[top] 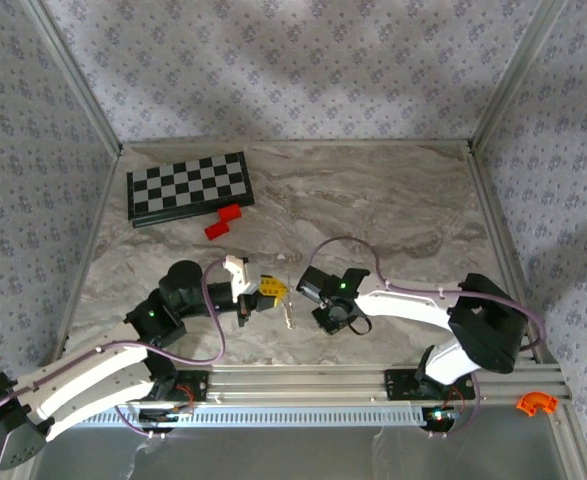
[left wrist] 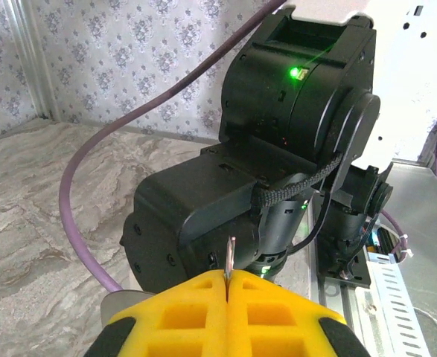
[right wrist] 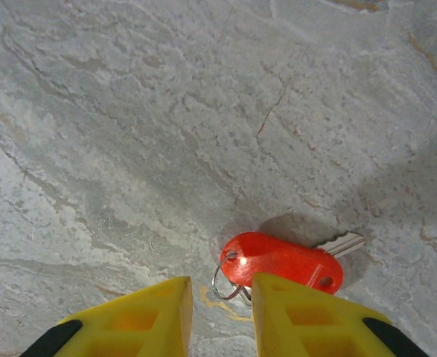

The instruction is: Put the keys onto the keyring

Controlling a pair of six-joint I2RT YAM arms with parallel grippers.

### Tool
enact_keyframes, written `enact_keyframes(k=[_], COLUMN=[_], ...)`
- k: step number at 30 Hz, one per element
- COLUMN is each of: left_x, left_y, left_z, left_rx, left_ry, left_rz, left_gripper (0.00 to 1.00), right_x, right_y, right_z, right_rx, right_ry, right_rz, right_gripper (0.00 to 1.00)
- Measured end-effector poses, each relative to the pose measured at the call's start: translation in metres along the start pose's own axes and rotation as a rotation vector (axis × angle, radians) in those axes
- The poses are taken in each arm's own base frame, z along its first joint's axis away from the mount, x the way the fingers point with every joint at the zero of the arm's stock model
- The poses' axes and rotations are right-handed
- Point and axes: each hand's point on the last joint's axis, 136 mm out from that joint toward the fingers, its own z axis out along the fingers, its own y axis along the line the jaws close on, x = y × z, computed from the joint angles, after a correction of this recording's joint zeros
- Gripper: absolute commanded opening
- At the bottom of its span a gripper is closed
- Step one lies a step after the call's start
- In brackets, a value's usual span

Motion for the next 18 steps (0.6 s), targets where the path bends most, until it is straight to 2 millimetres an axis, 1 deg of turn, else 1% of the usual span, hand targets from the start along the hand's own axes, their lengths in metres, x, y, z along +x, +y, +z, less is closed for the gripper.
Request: enact_keyframes(k=[5, 11, 18], left_x=[-0.0005, -0.0017, -0.0024], left_y=[0.0016, 0.0012, 0.0004], left_z=[-0.0007, -0.0014, -0.0028], left_rx=[-0.006, -0.006, -0.005], left_ry=[-0.002, -0.006, -0.011], left_rz=[0.0, -0.005, -0.002], left_gripper=[0.0, 0.0, 0.0], right_x=[0.0016, 0.0038, 0.0033], right_y=[0.0002, 0.0002, -0.0014], right_z=[0.0034, 0.0072, 0.0052], right_rx=[0.005, 0.015, 0.032], right_ry=[0.012, 0.025, 0.026], right_rz=[-0.003, -0.012, -0.018], right_gripper=[0.24, 0.14, 0.05])
